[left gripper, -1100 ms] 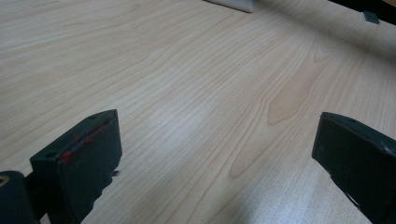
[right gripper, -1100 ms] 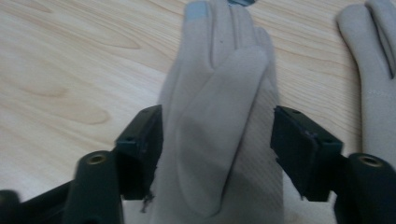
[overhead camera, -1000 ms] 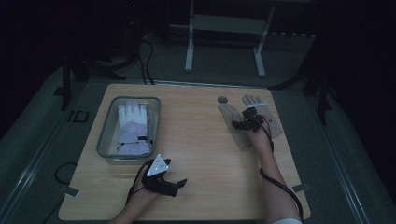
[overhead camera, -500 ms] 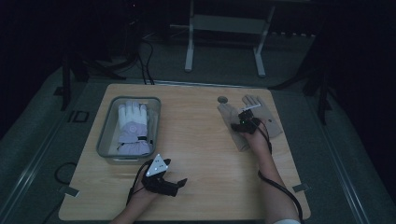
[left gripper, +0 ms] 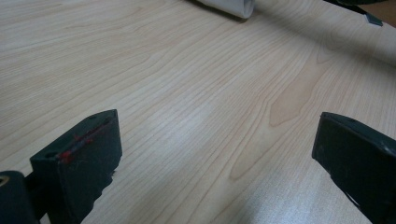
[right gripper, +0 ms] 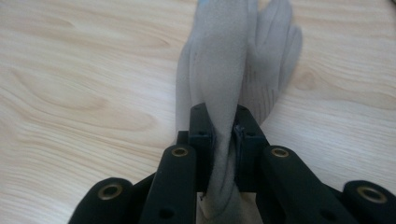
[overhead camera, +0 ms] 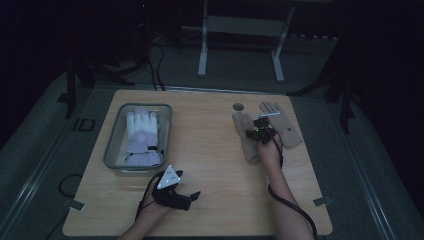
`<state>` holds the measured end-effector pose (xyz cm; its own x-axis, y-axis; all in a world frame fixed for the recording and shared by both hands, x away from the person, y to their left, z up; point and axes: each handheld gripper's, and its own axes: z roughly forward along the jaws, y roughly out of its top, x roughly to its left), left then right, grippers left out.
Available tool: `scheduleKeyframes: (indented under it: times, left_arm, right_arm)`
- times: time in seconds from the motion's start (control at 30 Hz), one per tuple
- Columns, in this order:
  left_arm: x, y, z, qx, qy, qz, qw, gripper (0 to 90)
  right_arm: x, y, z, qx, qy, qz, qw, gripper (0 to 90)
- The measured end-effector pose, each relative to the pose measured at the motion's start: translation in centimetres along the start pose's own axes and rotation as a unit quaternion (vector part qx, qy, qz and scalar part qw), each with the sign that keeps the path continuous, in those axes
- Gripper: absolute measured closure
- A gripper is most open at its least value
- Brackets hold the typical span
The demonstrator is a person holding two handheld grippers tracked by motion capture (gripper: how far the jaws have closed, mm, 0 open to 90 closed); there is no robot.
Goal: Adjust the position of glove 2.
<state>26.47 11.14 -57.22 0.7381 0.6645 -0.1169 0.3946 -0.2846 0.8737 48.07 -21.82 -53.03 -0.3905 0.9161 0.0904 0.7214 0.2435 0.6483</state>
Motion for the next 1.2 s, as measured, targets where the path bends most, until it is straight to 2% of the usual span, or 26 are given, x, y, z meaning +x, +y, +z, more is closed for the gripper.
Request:
scheduleKeyframes:
  times: [0.07,0.1,0.17,0.23,0.27,0.37,0.4,0.47,0.6,0.63,0.7,0.77,0.83,1.0,1.03,1.07,1.2]
  left_arm:
    - [0.0,0.0,0.0,0.002,0.001,-0.001,1.0,1.9]
    - [0.0,0.0,0.0,0.0,0.001,-0.001,1.0,1.9]
    - [-0.1,0.0,0.0,0.001,0.002,0.001,1.0,2.0]
    - [-0.1,0.0,0.0,0.001,0.002,0.003,1.0,1.9]
    - [-0.1,0.0,0.0,0.001,0.002,0.003,1.0,2.0]
    - [-0.1,-0.1,0.1,0.0,0.001,0.006,1.0,2.0]
    - [-0.1,-0.1,0.1,0.0,0.001,0.006,1.0,1.9]
    - [-0.2,-0.1,0.1,0.0,0.003,0.007,1.0,1.9]
    - [-0.2,0.0,0.0,-0.003,0.004,0.009,0.9999,2.0]
    - [-0.2,-0.1,0.0,-0.004,0.004,0.007,1.0,2.0]
    - [-0.2,-0.1,-0.1,-0.003,0.004,0.009,0.9999,2.0]
    - [-0.2,-0.1,0.0,-0.002,0.004,0.009,1.0,2.0]
    - [-0.2,-0.1,0.0,-0.003,0.004,0.009,0.9999,2.0]
    - [-0.2,-0.1,0.0,-0.003,0.004,0.011,0.9999,2.0]
    - [-0.2,-0.1,0.1,0.0,0.002,0.01,0.9999,2.0]
    - [-0.2,-0.1,0.1,0.0,0.002,0.01,0.9999,2.0]
    - [-0.3,-0.1,0.1,-0.001,0.002,0.011,0.9999,1.9]
  right_arm:
    - [0.3,0.1,-0.3,-0.005,0.006,0.004,1.0,80.8]
    - [1.2,0.5,-1.0,-0.019,0.013,0.011,0.9997,80.8]
    - [2.0,0.9,-1.7,-0.03,0.017,0.016,0.9993,80.8]
    - [2.9,1.3,-2.5,-0.044,0.017,0.018,0.9987,80.8]
    - [2.9,1.3,-2.5,-0.044,0.017,0.018,0.9987,80.8]
    - [4.4,1.9,-4.2,-0.069,0.016,0.037,0.9968,80.8]
    - [4.4,1.9,-4.2,-0.069,0.016,0.037,0.9968,80.8]
    - [5.6,2.0,-5.2,-0.08,0.017,0.055,0.9951,80.7]
    - [7.1,1.6,-6.3,-0.091,0.009,0.064,0.9938,80.7]
    - [7.1,1.6,-6.3,-0.091,0.009,0.064,0.9938,80.7]
    - [8.2,1.0,-6.7,-0.098,0.007,0.07,0.9927,80.6]
    - [8.8,0.5,-6.8,-0.101,0.006,0.069,0.9925,80.6]
    - [9.2,-0.1,-6.7,-0.104,0.007,0.078,0.9915,80.5]
    - [10.0,-1.5,-5.9,-0.094,0.006,0.082,0.9921,80.4]
    - [10.3,-2.3,-5.3,-0.093,0.008,0.091,0.9915,80.3]
    - [10.3,-2.3,-5.3,-0.093,0.008,0.091,0.9915,80.3]
    - [10.8,-4.2,-3.1,-0.069,0.019,0.112,0.9912,80.1]
